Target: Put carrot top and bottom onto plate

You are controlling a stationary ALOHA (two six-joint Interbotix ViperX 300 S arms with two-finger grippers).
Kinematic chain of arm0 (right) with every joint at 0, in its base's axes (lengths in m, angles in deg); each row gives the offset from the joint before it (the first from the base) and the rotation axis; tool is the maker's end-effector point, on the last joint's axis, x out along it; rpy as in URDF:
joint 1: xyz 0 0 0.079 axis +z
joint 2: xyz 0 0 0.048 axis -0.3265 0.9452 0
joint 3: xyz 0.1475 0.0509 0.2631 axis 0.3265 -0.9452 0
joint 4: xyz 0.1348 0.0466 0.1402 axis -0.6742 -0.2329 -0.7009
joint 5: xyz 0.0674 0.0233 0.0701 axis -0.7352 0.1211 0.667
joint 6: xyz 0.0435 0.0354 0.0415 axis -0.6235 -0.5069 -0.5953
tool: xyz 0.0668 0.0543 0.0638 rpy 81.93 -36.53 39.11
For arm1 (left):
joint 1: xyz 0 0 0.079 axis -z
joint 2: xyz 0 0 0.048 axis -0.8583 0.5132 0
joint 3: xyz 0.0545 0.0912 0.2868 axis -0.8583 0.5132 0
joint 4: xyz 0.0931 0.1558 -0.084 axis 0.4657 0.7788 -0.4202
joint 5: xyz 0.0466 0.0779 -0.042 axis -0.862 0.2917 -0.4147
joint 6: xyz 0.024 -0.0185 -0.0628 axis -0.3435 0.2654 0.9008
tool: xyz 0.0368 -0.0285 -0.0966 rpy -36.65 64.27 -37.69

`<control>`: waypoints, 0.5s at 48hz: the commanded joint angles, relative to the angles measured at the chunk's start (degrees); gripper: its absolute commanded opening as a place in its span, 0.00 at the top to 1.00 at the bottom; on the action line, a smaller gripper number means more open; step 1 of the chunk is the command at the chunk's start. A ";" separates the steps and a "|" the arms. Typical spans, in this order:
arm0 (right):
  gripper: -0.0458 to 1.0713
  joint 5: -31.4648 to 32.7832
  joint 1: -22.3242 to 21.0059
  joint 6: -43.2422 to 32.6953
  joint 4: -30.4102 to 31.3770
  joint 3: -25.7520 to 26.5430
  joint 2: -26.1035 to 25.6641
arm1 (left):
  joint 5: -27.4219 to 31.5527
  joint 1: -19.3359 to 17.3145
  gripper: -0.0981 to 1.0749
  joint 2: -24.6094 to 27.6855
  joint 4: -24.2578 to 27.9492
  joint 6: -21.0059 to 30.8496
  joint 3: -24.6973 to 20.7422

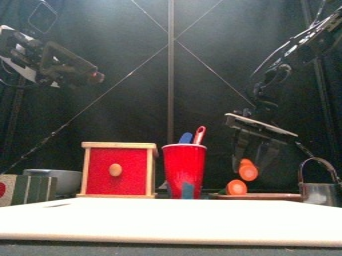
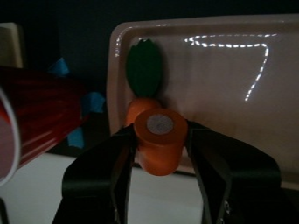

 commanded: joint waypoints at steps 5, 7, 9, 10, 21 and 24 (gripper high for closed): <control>0.32 -1.93 -2.99 0.09 3.52 1.14 1.05 | -0.26 -0.18 0.30 -0.09 0.00 0.00 -0.53; 0.31 -3.52 -3.52 0.09 4.31 1.23 1.58 | -0.35 -0.18 0.30 -0.09 0.00 0.00 -0.53; 0.30 -4.83 -3.87 0.00 4.66 1.23 2.02 | -0.35 -0.09 0.30 -0.09 0.00 0.00 -0.62; 0.29 -5.54 -4.04 0.00 4.66 1.23 2.29 | -0.26 -0.18 0.30 -0.09 0.00 0.00 -0.53; 0.09 -8.26 -4.22 0.00 4.31 0.97 3.08 | -0.35 -0.18 0.30 -0.09 0.00 0.09 -0.53; 0.06 -8.17 -4.13 0.00 4.22 0.88 2.37 | -0.35 -0.18 0.30 -0.09 0.00 0.09 -0.62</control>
